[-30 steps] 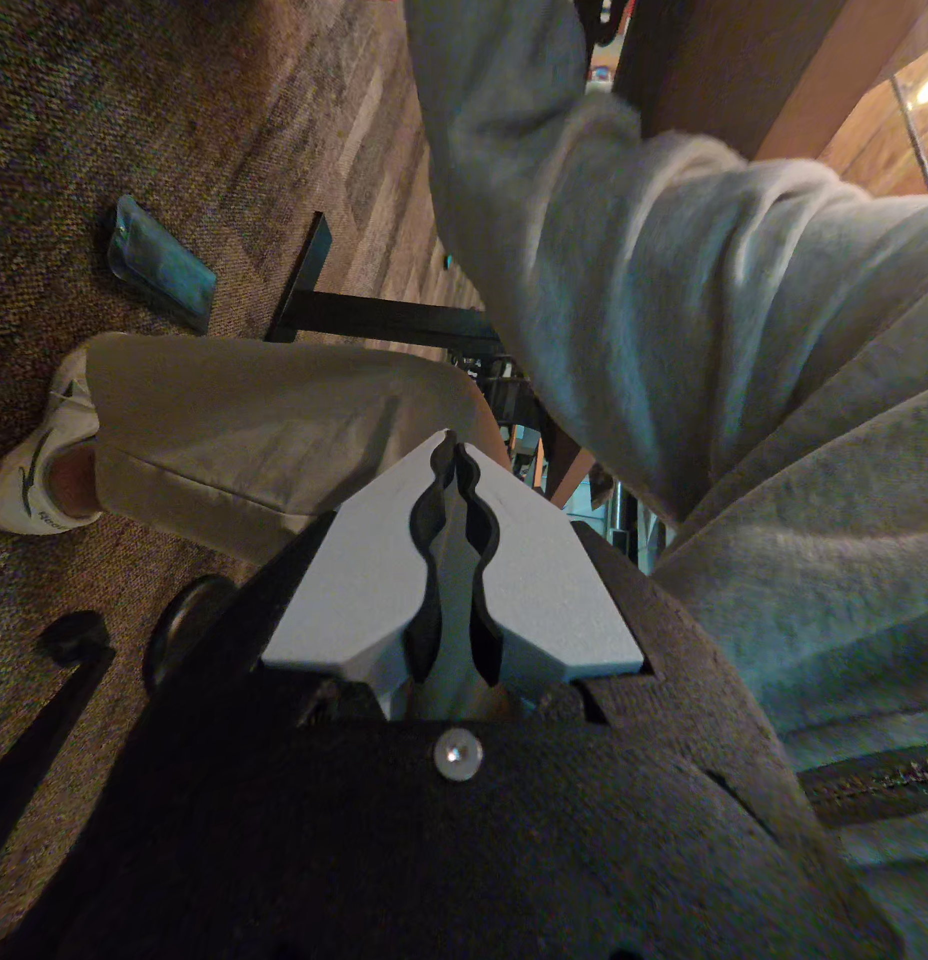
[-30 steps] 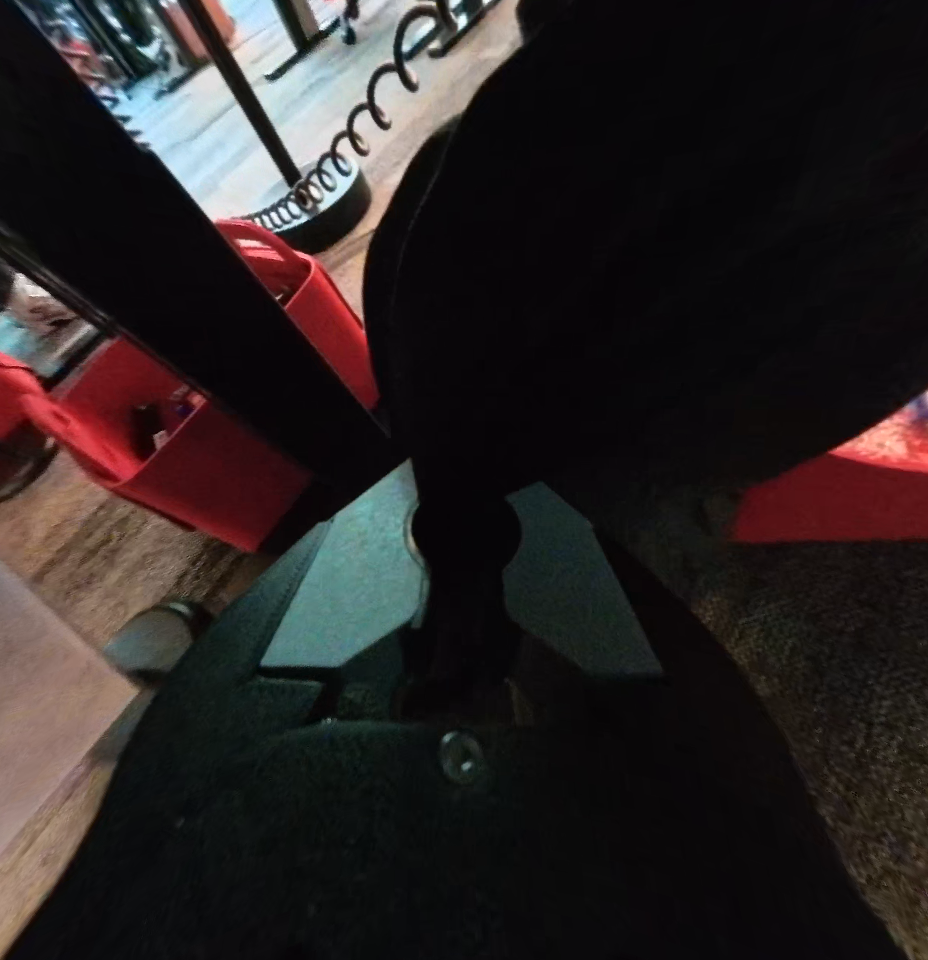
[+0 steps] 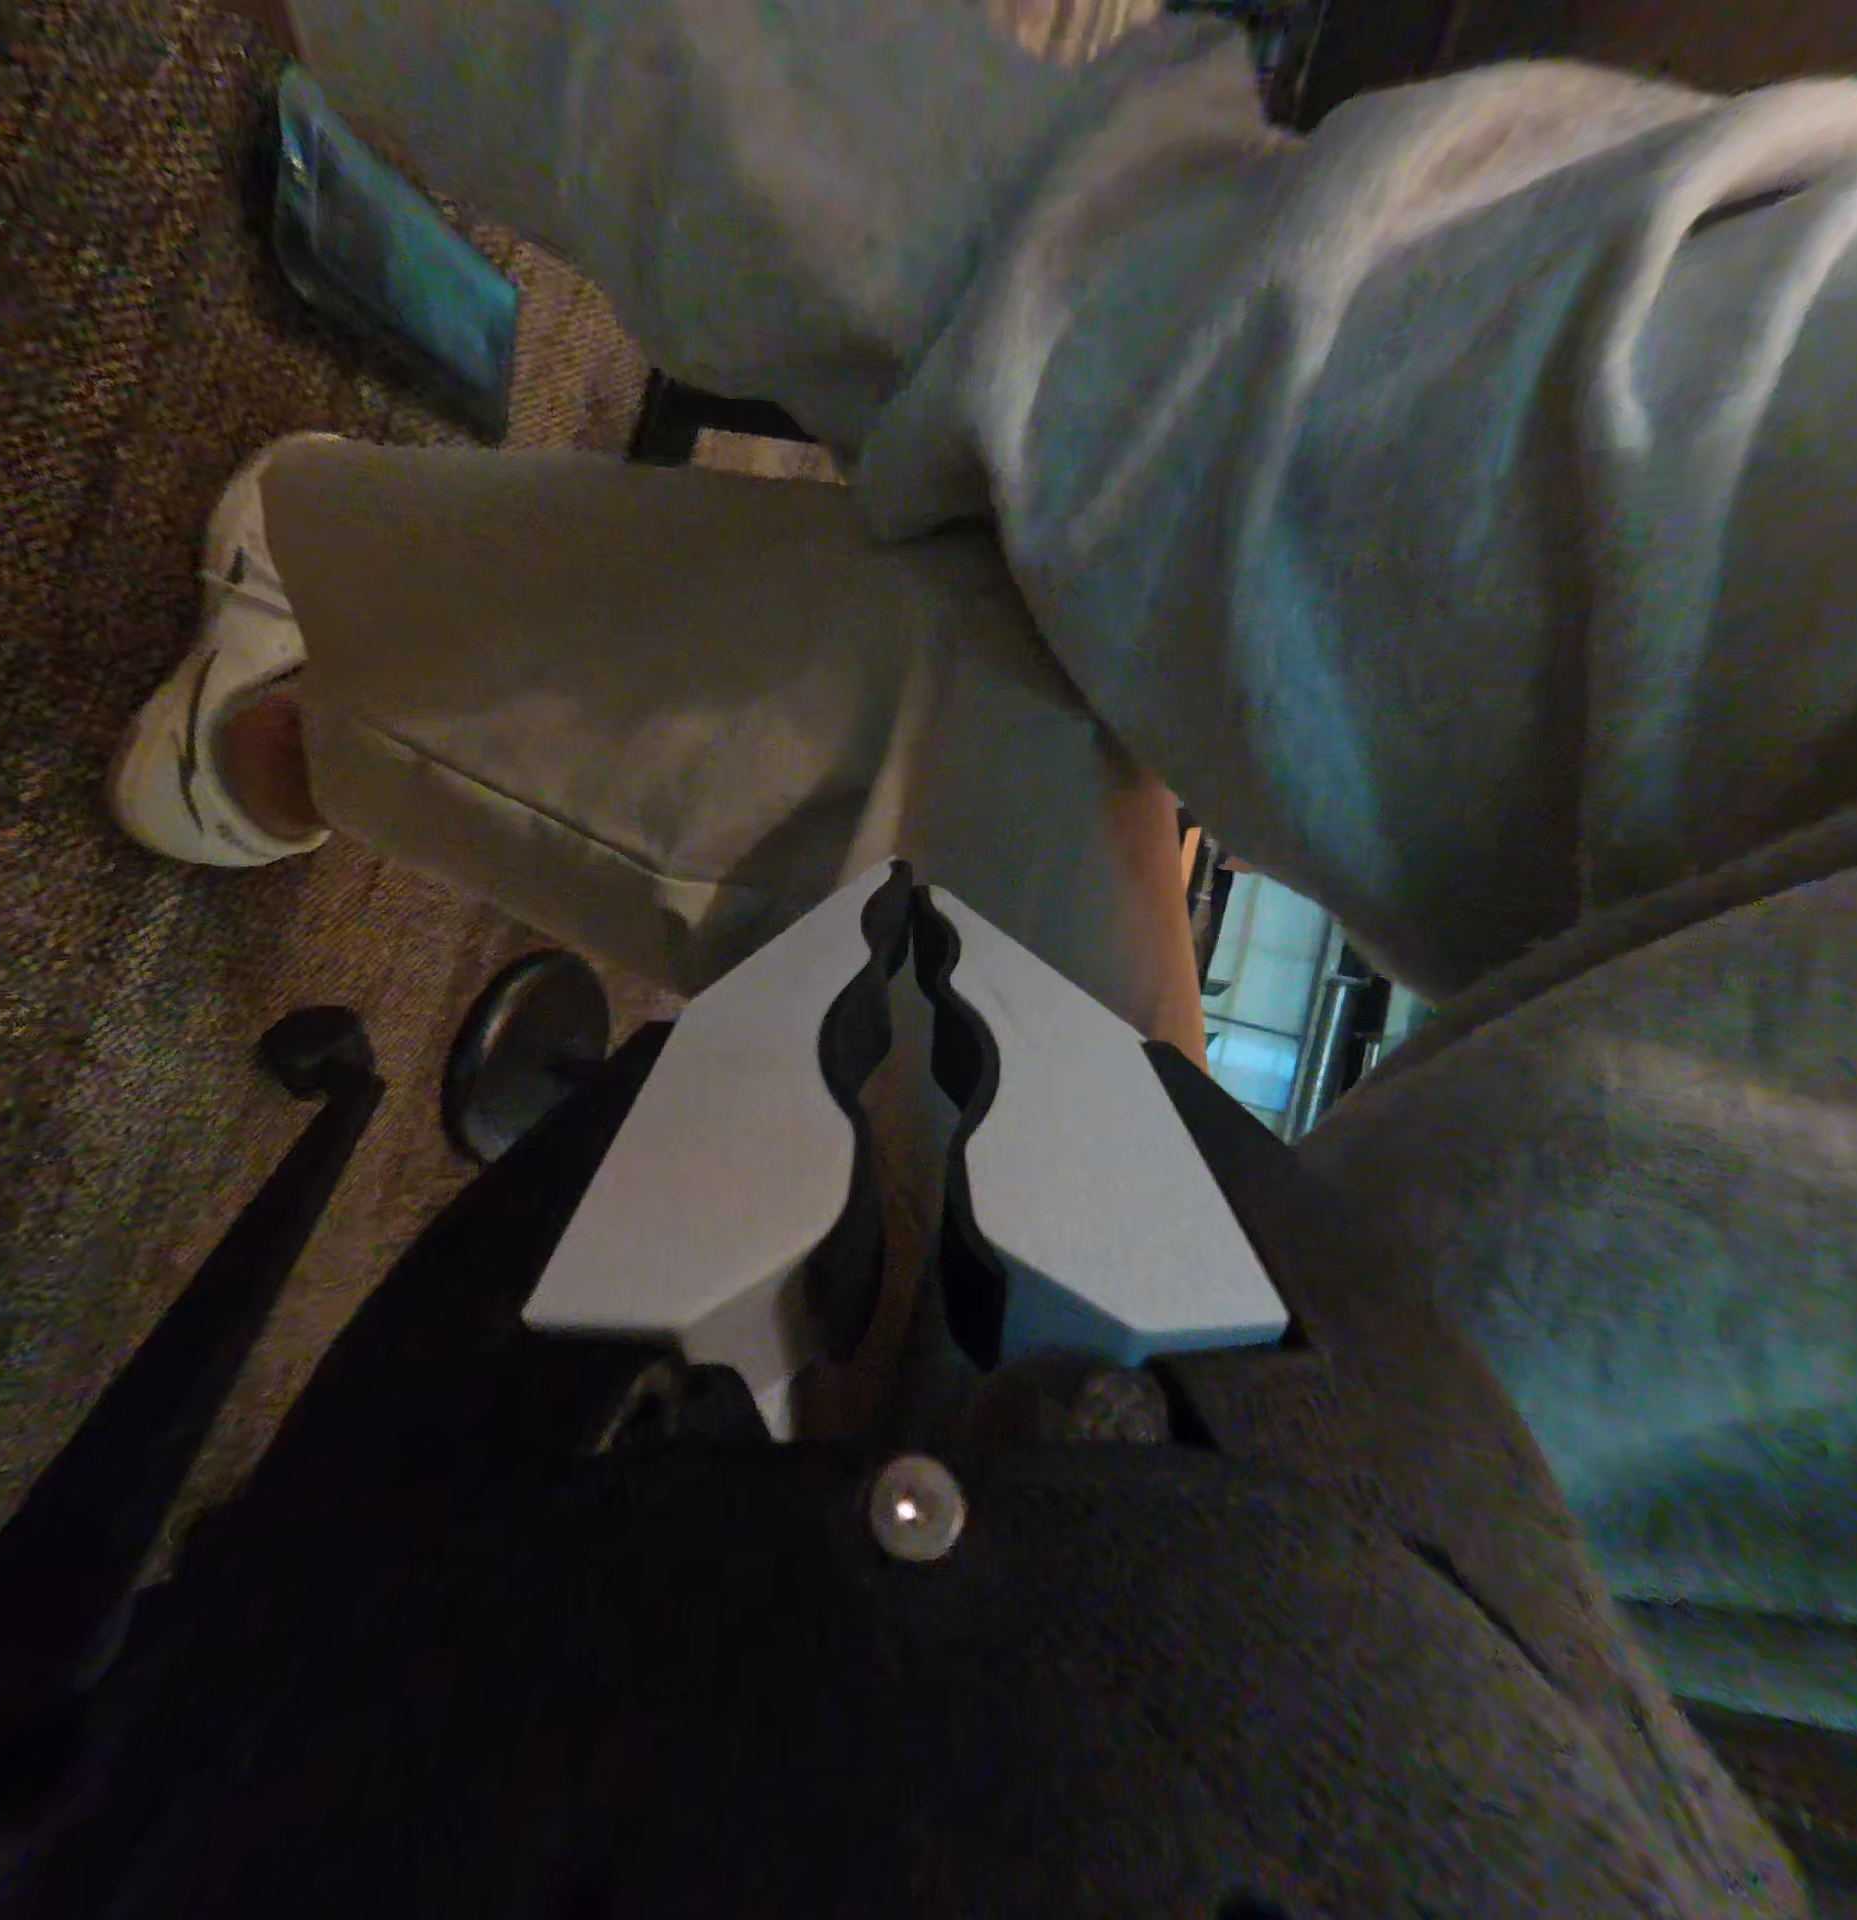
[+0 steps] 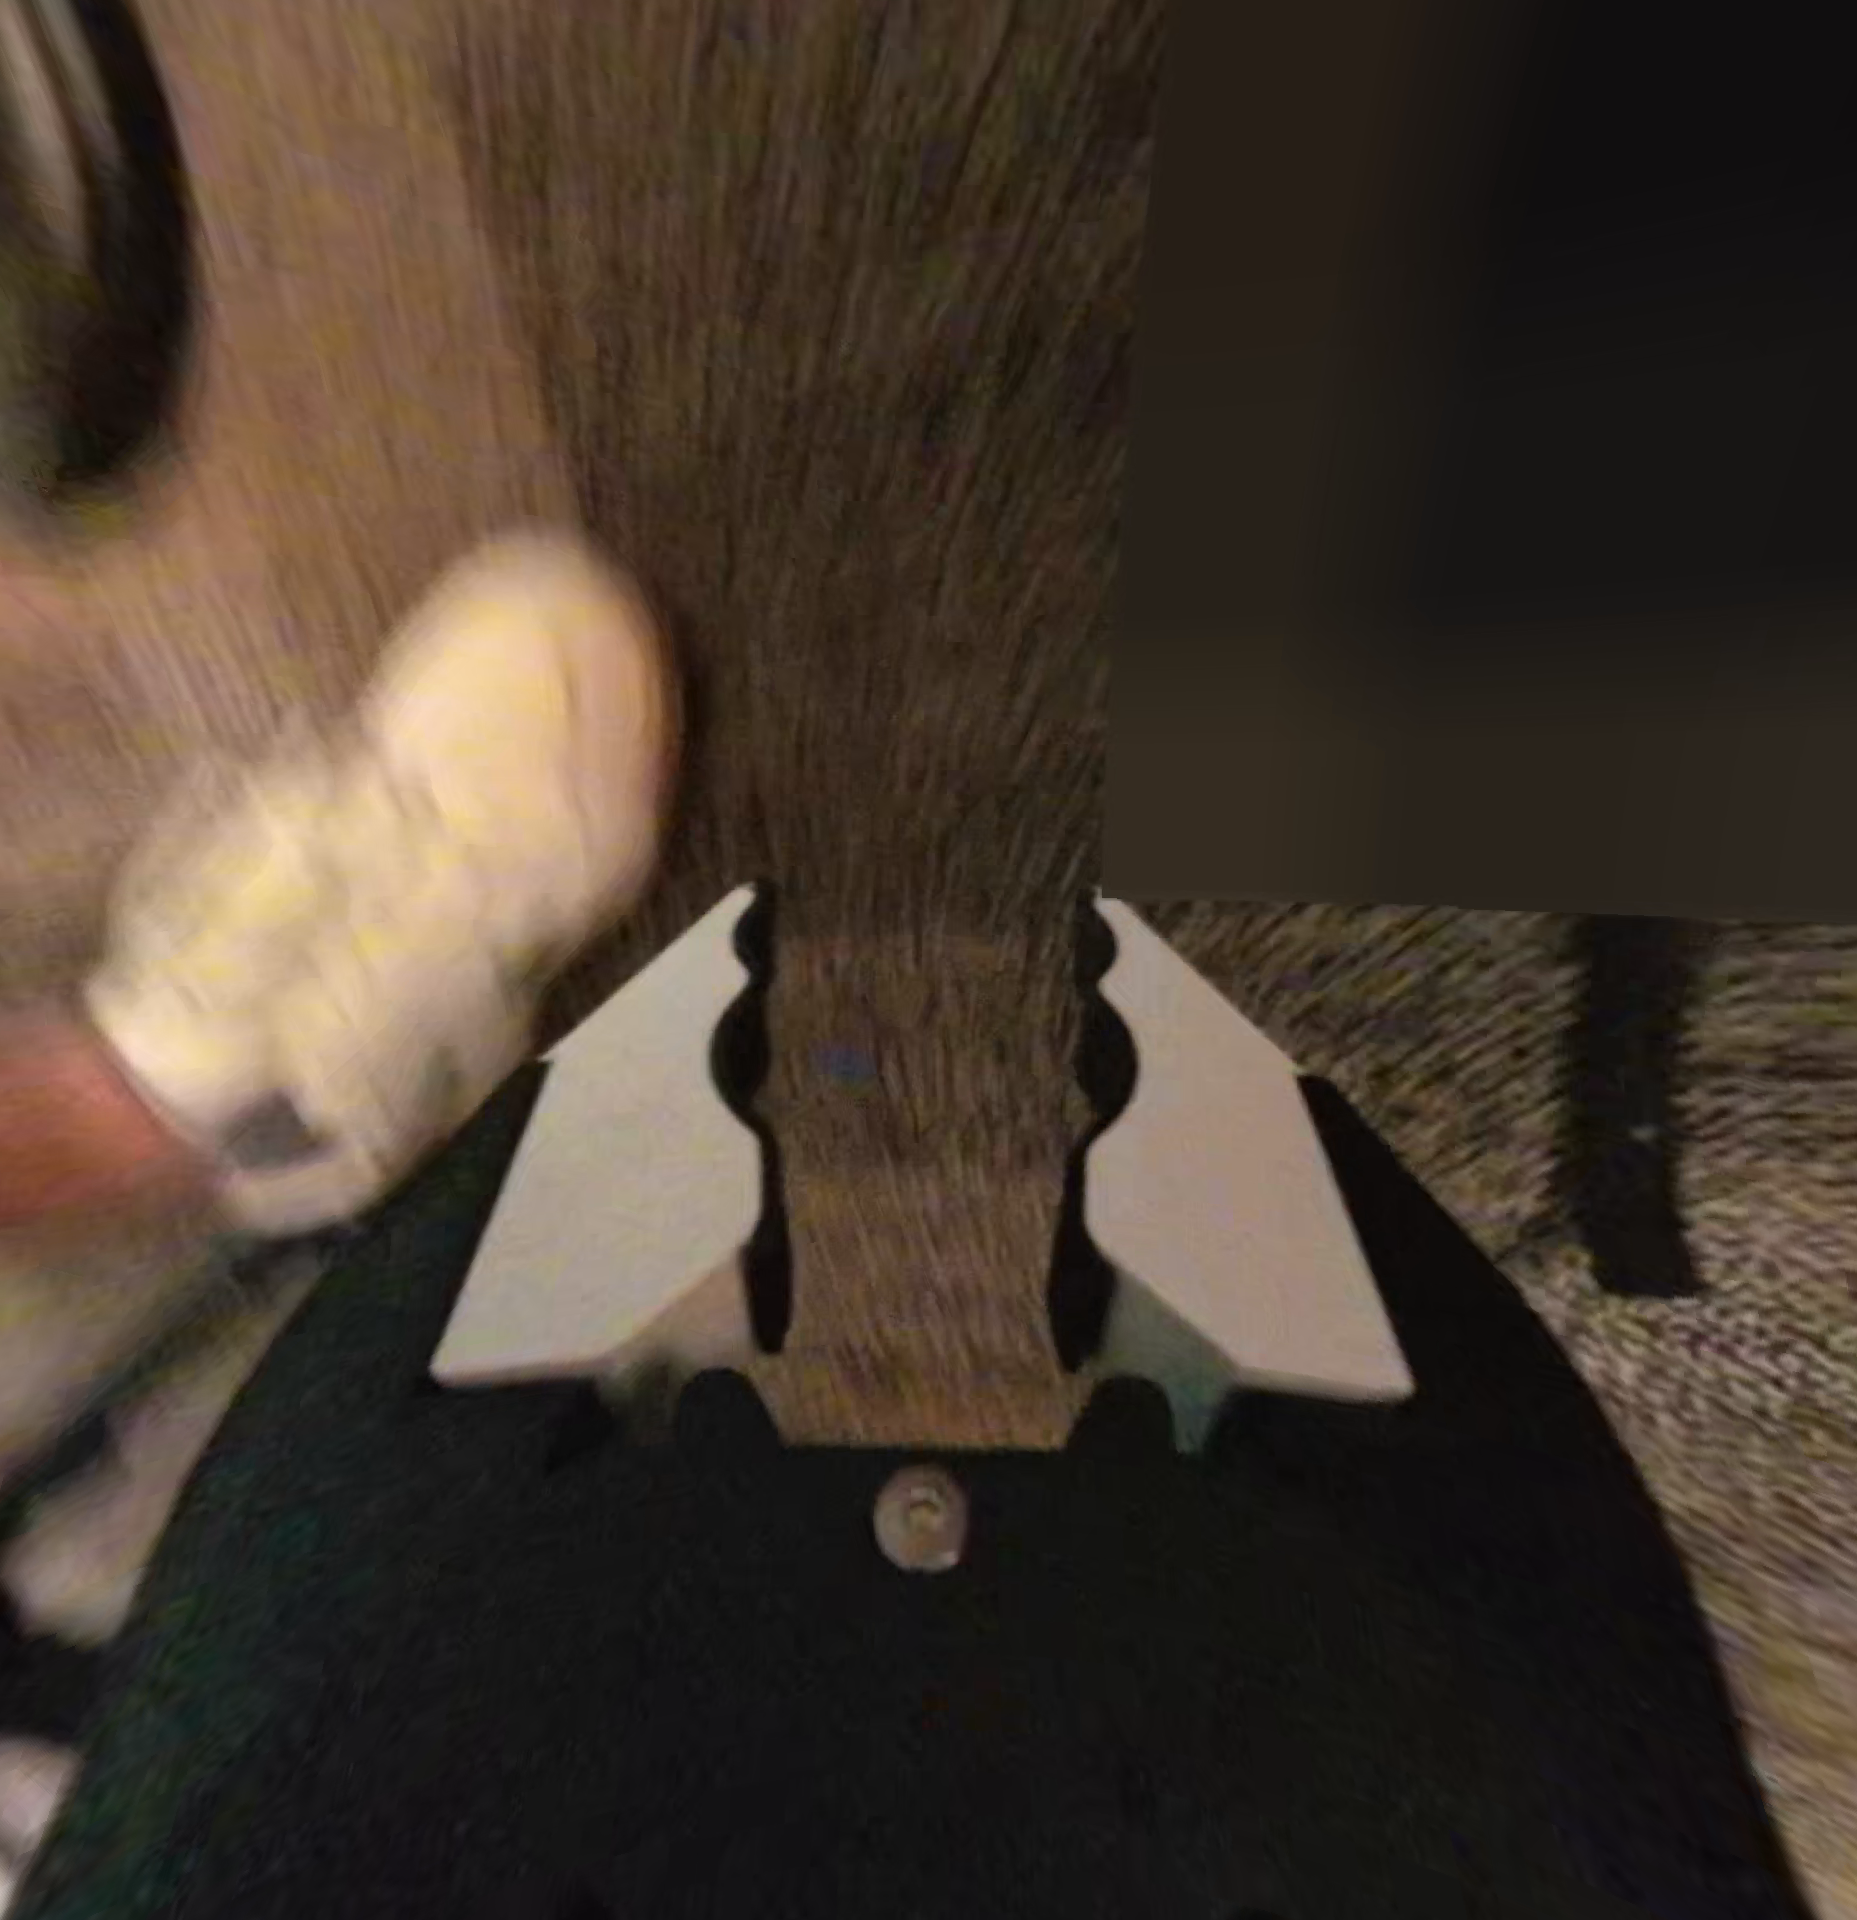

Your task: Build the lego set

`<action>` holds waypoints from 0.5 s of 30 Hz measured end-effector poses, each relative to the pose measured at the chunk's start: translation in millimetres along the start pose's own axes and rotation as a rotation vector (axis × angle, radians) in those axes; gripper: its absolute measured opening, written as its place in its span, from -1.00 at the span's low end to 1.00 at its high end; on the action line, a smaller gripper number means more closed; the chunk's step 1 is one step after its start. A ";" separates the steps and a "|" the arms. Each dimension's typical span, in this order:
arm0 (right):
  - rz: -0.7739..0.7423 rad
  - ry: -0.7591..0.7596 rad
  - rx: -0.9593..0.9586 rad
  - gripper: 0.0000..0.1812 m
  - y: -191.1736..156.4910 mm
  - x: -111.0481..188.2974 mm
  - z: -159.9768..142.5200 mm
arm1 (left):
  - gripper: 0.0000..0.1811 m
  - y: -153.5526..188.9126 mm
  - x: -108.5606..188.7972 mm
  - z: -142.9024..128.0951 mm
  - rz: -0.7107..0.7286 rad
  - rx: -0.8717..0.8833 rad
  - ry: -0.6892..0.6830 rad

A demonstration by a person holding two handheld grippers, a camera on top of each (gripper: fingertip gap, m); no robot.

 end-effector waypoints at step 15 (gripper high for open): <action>-0.062 -0.229 1.159 -0.70 -17.8 -110.9 -132.1 | -1.00 -5.8 -12.8 -4.8 0.015 0.004 -0.041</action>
Point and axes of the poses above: each gripper's, where its closed fingertips meet, x back along the fingers, z out of its top, y = z × x across the jaws, the point moved 2 cm from there along x, back along the fingers, and after that the axes turned 4 degrees about -x, right-handed, at the moved point
